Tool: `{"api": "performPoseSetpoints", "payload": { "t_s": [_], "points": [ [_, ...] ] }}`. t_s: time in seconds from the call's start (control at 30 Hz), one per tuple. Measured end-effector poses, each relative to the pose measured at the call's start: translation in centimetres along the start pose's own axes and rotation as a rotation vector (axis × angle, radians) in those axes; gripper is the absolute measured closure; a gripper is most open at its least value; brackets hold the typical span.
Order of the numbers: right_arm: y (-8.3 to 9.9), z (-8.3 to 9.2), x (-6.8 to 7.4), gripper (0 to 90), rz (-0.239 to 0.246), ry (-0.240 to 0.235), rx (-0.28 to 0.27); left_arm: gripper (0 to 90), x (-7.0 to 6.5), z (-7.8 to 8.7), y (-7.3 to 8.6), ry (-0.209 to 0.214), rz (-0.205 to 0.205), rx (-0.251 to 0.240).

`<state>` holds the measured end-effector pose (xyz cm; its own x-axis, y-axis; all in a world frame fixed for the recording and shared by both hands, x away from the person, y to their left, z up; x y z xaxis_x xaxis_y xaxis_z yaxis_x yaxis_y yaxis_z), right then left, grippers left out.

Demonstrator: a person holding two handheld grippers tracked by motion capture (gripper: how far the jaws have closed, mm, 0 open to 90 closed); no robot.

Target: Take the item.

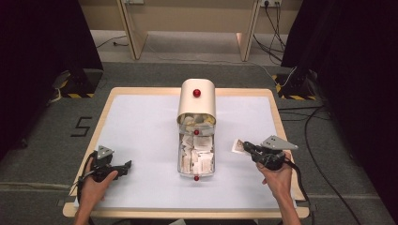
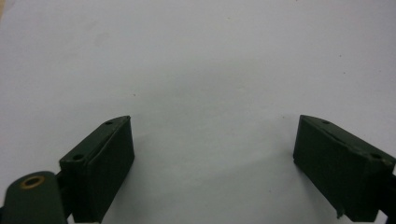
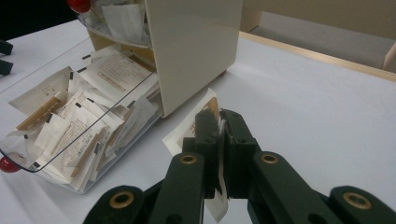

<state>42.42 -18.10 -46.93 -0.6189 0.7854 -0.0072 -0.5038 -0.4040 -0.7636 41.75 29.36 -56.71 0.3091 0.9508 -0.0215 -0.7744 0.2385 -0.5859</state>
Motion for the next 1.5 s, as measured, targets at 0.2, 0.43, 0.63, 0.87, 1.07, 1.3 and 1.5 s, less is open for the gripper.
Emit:
{"api": "performPoseSetpoints", "payload": {
  "t_s": [0.2, 0.43, 0.63, 0.87, 1.07, 1.3, 1.5],
  "points": [
    [0.2, -0.3, 0.1, 86.3, 0.007, 0.001, 0.014, 11.4, 0.0, 0.0, 0.0, 0.000, -0.001, 0.002],
    [0.4, -0.2, -0.2, 86.3, 0.015, 0.023, 0.031, 11.4, 0.0, 0.0, 0.0, -0.003, -0.002, 0.002],
    [1.0, -0.3, -0.8, 86.3, 0.000, 0.035, 0.044, 11.4, 0.0, 0.0, 0.0, -0.003, -0.002, 0.002],
    [2.2, -0.4, -2.2, 86.3, -0.041, 0.050, 0.060, 11.4, 0.0, 0.0, 0.0, -0.002, -0.001, 0.001],
    [2.6, -0.3, -2.7, 86.3, -0.055, 0.058, 0.065, 11.4, 0.0, 0.0, 0.0, -0.001, 0.000, 0.000],
    [3.0, -0.5, -3.1, 86.2, -0.063, 0.065, 0.073, 11.3, 0.0, 0.0, 0.0, 0.000, 0.001, 0.001],
    [3.5, -0.8, -3.8, 86.2, -0.080, 0.076, 0.082, 11.3, 0.0, 0.0, 0.0, 0.001, 0.001, 0.001]
  ]
}}
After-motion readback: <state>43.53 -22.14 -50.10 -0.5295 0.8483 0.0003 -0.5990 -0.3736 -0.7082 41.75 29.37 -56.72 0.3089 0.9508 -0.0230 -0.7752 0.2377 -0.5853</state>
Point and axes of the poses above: each handheld gripper's, and its own axes: z roughly backward along the jaws, y roughly out of its underside, x roughly to its left, the point moved 8 cm from there along -z, roughly forward along the jaws, and after that the axes turned 13 degrees about x, right-handed, at the moved point
